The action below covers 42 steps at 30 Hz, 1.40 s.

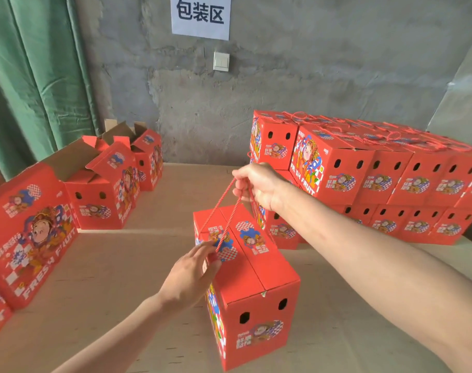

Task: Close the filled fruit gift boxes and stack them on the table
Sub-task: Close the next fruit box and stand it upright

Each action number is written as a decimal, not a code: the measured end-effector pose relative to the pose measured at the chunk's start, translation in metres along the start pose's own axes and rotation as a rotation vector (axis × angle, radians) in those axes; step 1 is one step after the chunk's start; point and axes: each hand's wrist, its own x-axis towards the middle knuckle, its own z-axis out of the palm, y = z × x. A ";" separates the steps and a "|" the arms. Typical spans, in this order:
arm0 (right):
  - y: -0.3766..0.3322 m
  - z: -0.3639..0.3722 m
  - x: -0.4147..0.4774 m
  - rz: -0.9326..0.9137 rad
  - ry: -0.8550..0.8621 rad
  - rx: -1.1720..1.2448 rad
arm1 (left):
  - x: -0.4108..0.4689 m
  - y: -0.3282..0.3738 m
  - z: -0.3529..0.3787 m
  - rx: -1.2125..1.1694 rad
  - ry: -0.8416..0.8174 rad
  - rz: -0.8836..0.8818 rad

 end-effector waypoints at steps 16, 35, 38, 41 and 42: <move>0.035 -0.012 0.002 0.250 -0.163 -0.991 | 0.007 -0.014 0.037 0.036 -0.076 0.049; -0.136 -0.031 0.004 -0.093 0.523 -0.378 | 0.082 0.077 -0.064 -0.097 -0.356 0.390; -0.150 -0.047 0.009 -0.159 0.593 -0.386 | 0.111 0.090 -0.059 -0.064 -0.326 0.373; -0.152 -0.070 0.018 -0.170 0.628 -0.404 | 0.140 0.100 -0.045 -0.081 -0.269 0.364; -0.151 -0.078 0.022 -0.170 0.633 -0.408 | 0.150 0.101 -0.038 -0.068 -0.247 0.367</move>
